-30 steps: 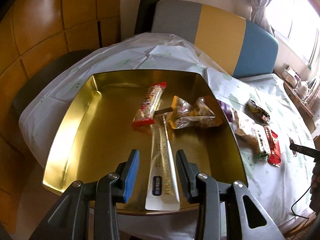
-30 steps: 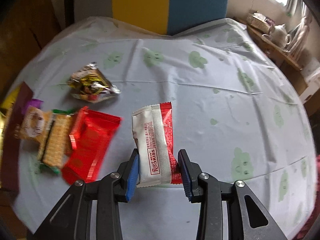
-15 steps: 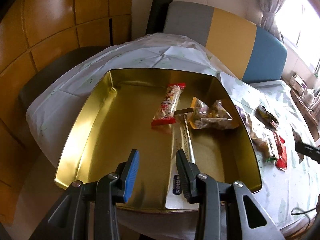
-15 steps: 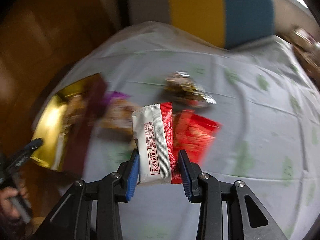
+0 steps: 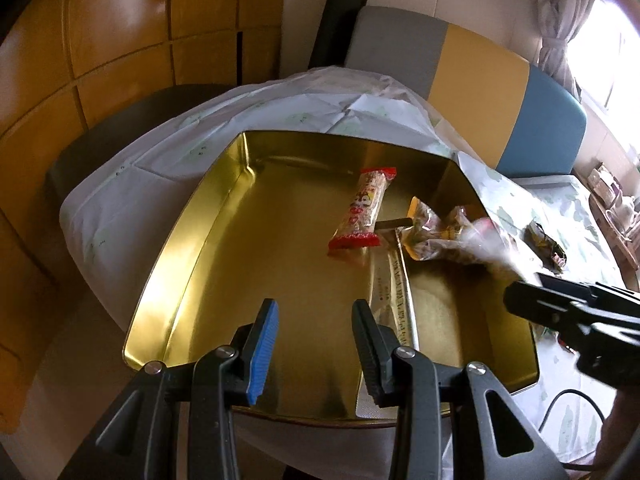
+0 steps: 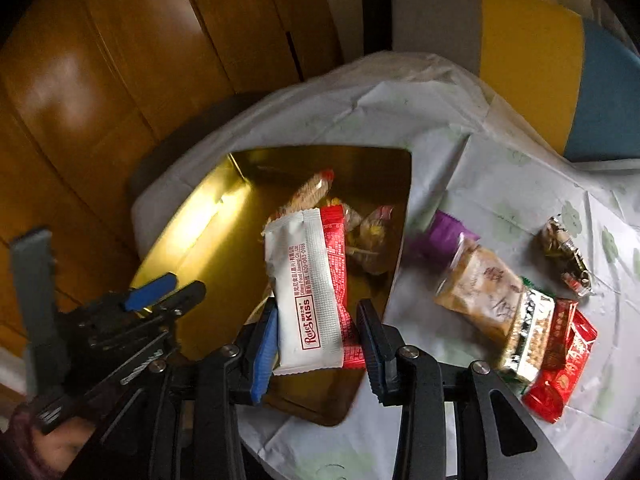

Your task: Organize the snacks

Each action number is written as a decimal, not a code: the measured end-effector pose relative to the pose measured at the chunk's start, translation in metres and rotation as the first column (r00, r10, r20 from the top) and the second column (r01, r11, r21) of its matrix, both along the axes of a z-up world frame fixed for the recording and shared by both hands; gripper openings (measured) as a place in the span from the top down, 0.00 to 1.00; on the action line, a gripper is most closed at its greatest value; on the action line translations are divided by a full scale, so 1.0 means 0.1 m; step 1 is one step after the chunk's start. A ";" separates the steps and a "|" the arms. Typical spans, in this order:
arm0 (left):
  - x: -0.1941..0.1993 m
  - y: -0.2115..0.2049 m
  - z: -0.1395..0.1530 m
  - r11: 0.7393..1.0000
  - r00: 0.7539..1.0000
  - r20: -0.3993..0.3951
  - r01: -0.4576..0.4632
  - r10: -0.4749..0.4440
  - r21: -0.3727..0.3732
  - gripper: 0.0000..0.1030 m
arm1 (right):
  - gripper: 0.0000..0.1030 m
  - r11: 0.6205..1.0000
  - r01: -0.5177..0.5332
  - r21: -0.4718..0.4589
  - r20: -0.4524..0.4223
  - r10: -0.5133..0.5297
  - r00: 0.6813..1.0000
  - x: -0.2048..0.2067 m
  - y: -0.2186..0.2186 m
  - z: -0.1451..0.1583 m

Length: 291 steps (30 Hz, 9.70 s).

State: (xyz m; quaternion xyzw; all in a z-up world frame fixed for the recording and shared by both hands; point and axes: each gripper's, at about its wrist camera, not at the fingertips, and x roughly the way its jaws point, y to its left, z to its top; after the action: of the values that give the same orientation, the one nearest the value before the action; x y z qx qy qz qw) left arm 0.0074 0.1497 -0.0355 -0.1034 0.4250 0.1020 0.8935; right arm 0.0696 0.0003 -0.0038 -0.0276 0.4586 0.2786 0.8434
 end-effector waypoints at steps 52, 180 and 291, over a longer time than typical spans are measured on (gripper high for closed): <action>0.06 -0.85 0.07 0.966 0.973 -0.027 0.233 -0.231 0.113 0.63 | 0.26 0.736 0.663 -0.136 0.001 -0.669 0.743 0.30 -3.22 -0.36; 0.18 -2.33 -0.57 0.725 0.725 -0.044 0.689 -0.688 0.005 0.61 | 0.67 0.871 0.472 -0.138 -0.127 -0.488 0.863 0.78 -2.49 -0.68; 0.01 -0.51 0.00 0.984 0.984 0.011 0.177 -0.177 -0.008 0.49 | 0.76 0.845 0.490 -0.214 -0.024 -0.506 0.862 0.52 -2.23 -0.85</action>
State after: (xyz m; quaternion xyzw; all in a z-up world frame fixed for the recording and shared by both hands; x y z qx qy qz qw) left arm 0.0088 0.0987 -0.0359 -0.0696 0.4284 0.0197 0.9007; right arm 0.1212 -0.2230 -0.0885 0.0189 0.5087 0.0033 0.8607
